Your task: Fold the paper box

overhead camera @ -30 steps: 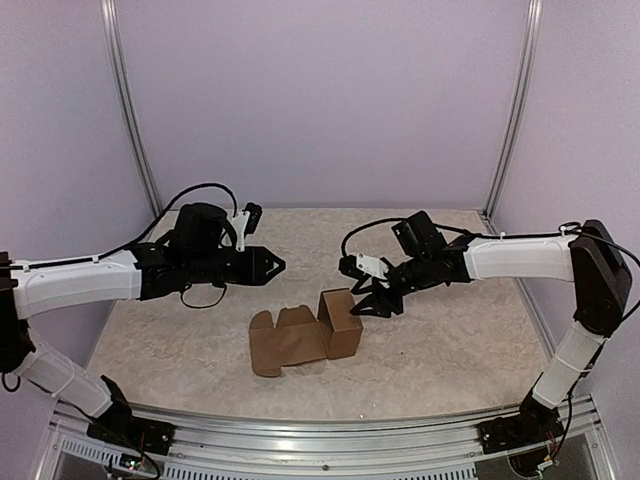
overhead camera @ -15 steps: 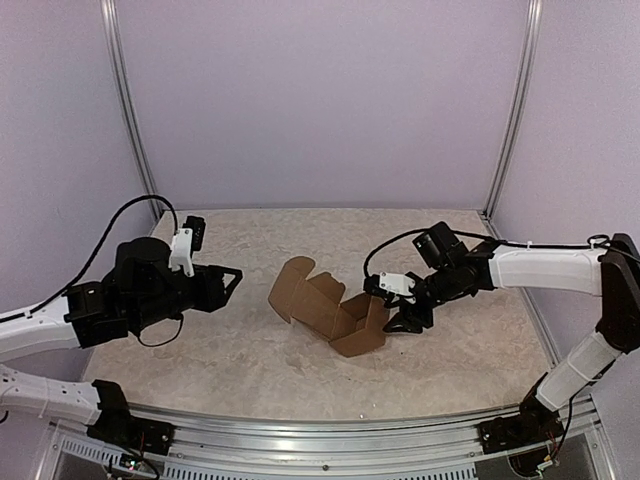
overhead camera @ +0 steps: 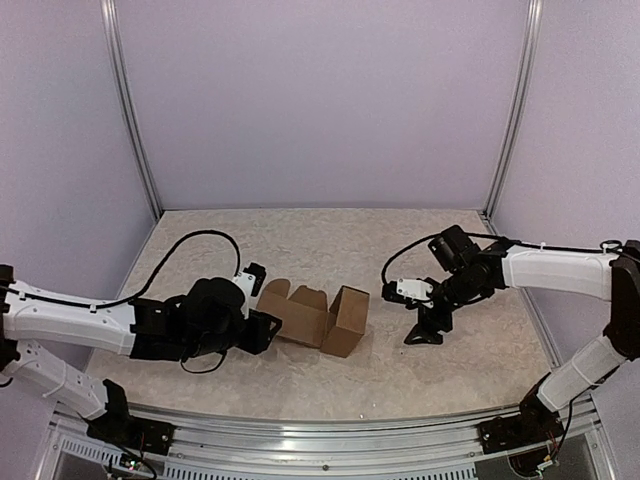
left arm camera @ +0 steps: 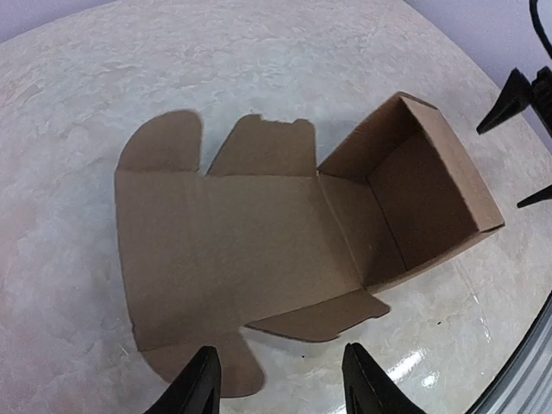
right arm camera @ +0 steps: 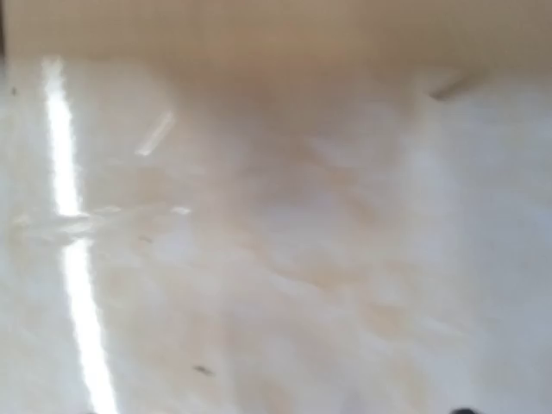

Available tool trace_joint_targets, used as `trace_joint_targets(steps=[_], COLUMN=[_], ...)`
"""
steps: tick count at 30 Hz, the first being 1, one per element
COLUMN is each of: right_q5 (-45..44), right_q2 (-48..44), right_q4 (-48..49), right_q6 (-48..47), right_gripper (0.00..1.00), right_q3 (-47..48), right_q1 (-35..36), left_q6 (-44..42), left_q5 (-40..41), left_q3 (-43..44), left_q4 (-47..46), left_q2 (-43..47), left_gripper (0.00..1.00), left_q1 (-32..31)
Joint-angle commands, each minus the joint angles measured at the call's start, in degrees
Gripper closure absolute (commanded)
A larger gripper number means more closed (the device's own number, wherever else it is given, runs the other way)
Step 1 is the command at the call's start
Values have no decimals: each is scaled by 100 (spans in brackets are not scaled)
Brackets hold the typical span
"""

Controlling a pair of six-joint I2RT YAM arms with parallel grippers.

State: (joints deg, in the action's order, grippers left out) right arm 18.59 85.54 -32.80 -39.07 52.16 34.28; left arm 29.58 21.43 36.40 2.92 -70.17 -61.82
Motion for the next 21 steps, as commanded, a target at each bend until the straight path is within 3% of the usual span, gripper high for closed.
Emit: trace_joint_targets(steps=[1, 5, 8, 9, 12, 13, 21], right_q5=[115, 741, 1126, 896, 549, 614, 664], right_q2=[-580, -545, -102, 84, 735, 941, 1540], right_q4=[365, 1021, 757, 662, 264, 184, 340], right_q6=[190, 734, 625, 551, 450, 468, 380], right_gripper=[1, 0, 2, 12, 68, 80, 84], right_q3=[-46, 153, 705, 1026, 1751, 1939, 2098], right_q1=[-451, -513, -232, -6, 464, 540, 903], left_q6=[-563, -703, -537, -431, 6, 118, 1216], left_q5=[112, 527, 929, 1060, 1373, 1410, 1057], left_q3=[819, 1231, 1262, 1206, 868, 728, -52], left_q4=[-80, -1, 155, 205, 308, 319, 961], left_q2=[-1038, -1733, -1706, -1628, -1119, -917, -154], left_gripper=[54, 54, 54, 54, 54, 53, 53], left_q1=[-285, -627, -786, -815, -824, -790, -264])
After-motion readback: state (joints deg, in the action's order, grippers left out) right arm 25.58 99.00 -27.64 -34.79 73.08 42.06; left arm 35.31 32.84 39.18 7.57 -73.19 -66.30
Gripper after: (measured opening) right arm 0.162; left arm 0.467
